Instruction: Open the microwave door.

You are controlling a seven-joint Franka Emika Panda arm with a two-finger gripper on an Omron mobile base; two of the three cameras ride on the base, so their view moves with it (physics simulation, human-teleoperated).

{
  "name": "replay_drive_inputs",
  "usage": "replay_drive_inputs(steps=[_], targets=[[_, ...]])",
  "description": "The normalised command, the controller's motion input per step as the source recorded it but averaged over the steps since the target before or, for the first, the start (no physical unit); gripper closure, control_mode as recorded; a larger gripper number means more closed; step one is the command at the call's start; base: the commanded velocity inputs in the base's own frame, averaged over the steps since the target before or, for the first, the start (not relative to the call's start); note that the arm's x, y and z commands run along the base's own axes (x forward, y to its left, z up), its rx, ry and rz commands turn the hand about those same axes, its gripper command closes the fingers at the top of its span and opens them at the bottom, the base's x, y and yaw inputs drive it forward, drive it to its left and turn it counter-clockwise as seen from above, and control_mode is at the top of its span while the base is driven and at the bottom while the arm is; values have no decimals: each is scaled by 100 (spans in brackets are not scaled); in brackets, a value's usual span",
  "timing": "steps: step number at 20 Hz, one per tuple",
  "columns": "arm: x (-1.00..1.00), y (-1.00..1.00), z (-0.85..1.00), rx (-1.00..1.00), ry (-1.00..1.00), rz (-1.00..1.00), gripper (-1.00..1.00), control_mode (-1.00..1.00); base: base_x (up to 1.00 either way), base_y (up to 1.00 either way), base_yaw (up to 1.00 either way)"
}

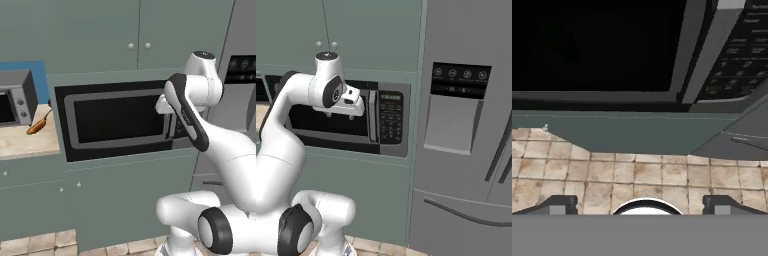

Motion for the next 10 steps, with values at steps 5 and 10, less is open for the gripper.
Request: replay_drive_inputs(steps=[5, 10], targets=[[0, 0, 0, 0, 0, 0, -100, 100, -48, -17, 0], [0, 0, 0, 0, 0, 0, -100, 100, -53, -20, 0]])
